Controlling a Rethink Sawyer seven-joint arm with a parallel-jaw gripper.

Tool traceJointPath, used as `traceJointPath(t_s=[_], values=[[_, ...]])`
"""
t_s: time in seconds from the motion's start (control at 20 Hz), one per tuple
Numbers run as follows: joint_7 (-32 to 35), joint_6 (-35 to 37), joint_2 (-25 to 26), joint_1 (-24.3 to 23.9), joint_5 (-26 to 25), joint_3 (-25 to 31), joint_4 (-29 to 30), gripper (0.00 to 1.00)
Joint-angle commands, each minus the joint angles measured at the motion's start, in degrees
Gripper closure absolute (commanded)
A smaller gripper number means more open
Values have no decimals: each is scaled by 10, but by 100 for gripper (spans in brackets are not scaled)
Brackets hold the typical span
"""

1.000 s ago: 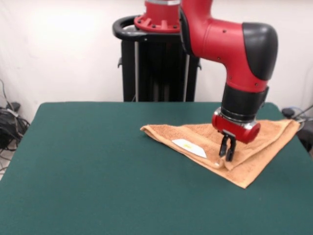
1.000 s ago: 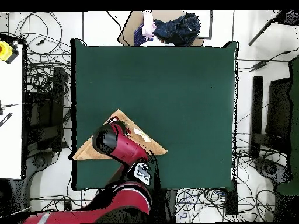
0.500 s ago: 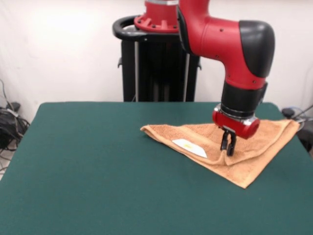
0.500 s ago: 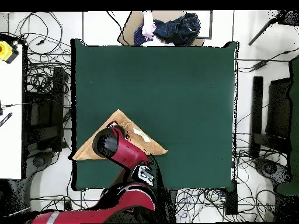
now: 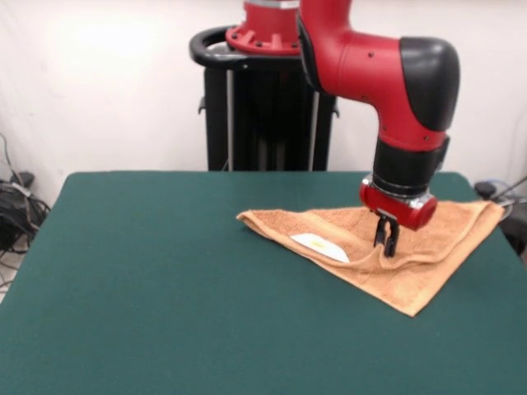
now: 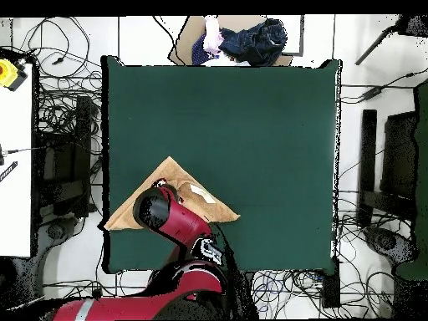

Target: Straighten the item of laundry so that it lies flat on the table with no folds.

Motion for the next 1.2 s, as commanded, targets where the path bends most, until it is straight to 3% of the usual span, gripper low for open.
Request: traceJointPath(t_s=[0.05,0.55,0.8,1.2], values=[[140,15,4,-3,-4,63,56,100],[139,50,-35,17,10,45,66,100],[134,102,-80,36,17,15,72,100],[133,107,-86,37,16,14,68,100]])
